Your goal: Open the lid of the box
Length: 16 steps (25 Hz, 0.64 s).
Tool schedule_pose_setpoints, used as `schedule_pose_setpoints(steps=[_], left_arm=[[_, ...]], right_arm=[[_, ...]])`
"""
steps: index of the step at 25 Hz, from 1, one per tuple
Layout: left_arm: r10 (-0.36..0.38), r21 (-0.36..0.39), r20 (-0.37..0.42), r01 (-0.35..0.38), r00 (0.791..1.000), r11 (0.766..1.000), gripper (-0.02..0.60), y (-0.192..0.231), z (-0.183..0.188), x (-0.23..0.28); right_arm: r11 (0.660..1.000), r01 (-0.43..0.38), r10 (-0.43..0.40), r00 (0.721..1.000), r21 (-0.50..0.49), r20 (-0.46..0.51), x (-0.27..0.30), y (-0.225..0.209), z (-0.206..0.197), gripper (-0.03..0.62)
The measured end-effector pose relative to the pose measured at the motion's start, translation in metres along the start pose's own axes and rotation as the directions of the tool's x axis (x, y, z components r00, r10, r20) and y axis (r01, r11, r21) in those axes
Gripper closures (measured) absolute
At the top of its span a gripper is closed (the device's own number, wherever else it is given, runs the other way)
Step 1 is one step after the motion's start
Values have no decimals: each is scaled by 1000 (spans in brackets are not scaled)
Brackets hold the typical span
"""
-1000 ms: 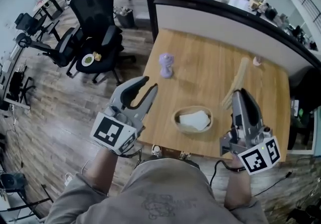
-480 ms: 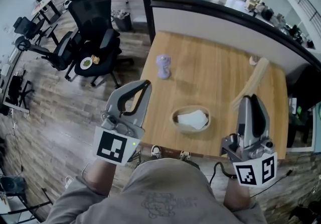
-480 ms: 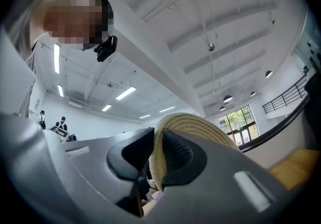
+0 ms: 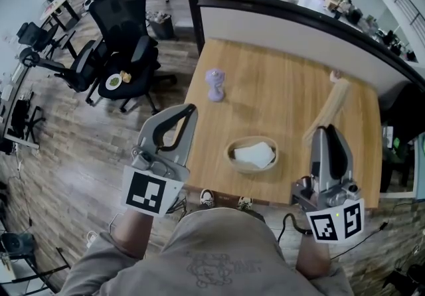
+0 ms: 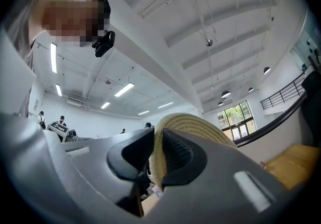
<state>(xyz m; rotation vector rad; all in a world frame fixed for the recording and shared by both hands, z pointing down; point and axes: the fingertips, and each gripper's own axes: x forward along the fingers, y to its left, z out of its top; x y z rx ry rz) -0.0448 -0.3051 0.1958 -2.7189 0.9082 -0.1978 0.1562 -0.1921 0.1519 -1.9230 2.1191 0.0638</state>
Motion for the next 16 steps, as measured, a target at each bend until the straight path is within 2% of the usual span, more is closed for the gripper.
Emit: schedule_pose_setpoints(steps=[9,16], left_arm=[[-9,-7,-1,9,1000,1000,580,-6,0,4],[-17,-16,11,17,1000,1000,580,-3,6,1]], right_arm=[[999,16,-15,999,37,-29,-3,-13,-6,533],[1000,18,-17,999,16,-42,0,-8,-1,533]])
